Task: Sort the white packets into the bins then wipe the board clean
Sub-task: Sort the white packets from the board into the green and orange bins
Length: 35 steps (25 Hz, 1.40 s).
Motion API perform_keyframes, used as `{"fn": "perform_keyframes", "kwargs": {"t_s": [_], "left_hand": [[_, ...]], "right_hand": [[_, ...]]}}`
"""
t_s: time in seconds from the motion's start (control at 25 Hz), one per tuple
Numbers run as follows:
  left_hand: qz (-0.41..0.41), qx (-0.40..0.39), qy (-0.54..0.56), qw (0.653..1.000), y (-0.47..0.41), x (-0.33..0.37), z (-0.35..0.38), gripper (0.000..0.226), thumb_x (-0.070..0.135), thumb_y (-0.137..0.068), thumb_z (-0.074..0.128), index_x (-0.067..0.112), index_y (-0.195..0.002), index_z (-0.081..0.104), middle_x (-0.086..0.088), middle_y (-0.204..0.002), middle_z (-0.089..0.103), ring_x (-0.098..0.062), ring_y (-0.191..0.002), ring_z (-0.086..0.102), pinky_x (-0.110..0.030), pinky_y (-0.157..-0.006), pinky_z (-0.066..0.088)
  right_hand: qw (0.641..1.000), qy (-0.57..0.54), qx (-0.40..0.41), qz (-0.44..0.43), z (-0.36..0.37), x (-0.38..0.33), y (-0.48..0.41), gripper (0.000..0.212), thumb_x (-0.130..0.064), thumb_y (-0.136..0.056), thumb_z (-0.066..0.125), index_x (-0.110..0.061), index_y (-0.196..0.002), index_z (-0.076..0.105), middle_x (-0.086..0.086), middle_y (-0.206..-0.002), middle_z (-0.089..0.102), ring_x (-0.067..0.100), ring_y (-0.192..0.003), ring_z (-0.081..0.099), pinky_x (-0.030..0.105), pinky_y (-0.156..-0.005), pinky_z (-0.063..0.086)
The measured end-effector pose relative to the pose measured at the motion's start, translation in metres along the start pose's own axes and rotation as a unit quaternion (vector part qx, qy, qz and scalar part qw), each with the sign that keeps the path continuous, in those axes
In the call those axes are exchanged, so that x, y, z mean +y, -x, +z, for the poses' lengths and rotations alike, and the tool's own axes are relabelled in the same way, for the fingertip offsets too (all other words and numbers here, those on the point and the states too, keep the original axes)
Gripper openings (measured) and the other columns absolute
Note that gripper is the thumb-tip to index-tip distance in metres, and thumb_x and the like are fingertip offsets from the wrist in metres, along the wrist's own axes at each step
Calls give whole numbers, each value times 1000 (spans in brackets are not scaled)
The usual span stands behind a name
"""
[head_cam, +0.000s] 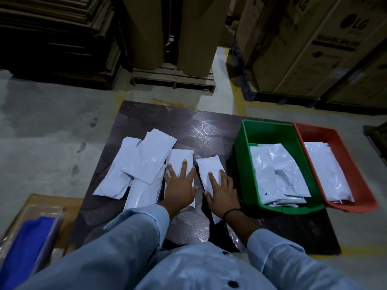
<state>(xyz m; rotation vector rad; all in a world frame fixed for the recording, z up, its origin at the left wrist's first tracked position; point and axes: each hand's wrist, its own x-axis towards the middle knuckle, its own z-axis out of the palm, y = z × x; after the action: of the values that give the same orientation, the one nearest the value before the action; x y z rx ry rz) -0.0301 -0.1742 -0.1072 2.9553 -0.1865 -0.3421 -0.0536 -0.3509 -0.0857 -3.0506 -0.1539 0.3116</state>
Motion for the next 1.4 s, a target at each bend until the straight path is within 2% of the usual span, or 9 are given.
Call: {"fn": "perform_keyframes", "kwargs": {"t_s": [0.24, 0.48, 0.76, 0.96, 1.08, 1.4], "left_hand": [[-27, 11, 21, 999, -10, 10, -2, 72, 44, -84, 59, 33, -152, 40, -6, -169, 17, -60, -143, 18, -71, -106, 31], [-39, 72, 43, 996, -10, 22, -13, 68, 42, -74, 63, 35, -142, 53, -5, -165, 29, -50, -139, 32, -62, -96, 38], [-75, 135, 42, 987, -39, 45, -65, 71, 40, -75, 59, 37, -145, 48, -4, -164, 31, -49, -140, 31, -62, -99, 34], [-71, 176, 21, 982, -62, 46, -115, 70, 39, -80, 61, 37, -148, 43, -5, -166, 26, -50, -142, 25, -61, -100, 36], [-60, 200, 14, 978, -67, 63, -143, 69, 41, -84, 57, 38, -151, 39, -3, -167, 23, -48, -143, 21, -61, -103, 35], [1, 220, 21, 975, -81, 161, -185, 66, 45, -87, 52, 36, -151, 37, -2, -167, 20, -48, -145, 17, -64, -105, 34]], "right_hand": [[999, -39, -18, -2, -5, 13, -3, 69, -41, -93, 48, -27, -155, 20, 20, -161, 10, 44, -137, 21, 53, -105, 39], [992, -113, 50, 16, -16, 8, -16, 62, -25, -92, 51, -21, -151, 34, 23, -157, 20, 46, -127, 32, 51, -102, 42], [984, -131, 116, -18, -73, 2, -56, 63, -28, -94, 47, -31, -153, 26, 16, -161, 15, 43, -135, 24, 51, -108, 37], [968, -125, 206, -70, -120, 14, -78, 60, -31, -89, 43, -26, -149, 38, 20, -155, 31, 45, -127, 37, 50, -106, 38], [957, -135, 244, -81, -145, 26, -84, 59, -30, -90, 45, -27, -148, 38, 17, -155, 31, 42, -131, 36, 49, -108, 36], [947, -93, 300, -73, -186, 120, -85, 56, -29, -88, 47, -23, -144, 45, 21, -151, 38, 45, -122, 43, 51, -102, 42]]}}
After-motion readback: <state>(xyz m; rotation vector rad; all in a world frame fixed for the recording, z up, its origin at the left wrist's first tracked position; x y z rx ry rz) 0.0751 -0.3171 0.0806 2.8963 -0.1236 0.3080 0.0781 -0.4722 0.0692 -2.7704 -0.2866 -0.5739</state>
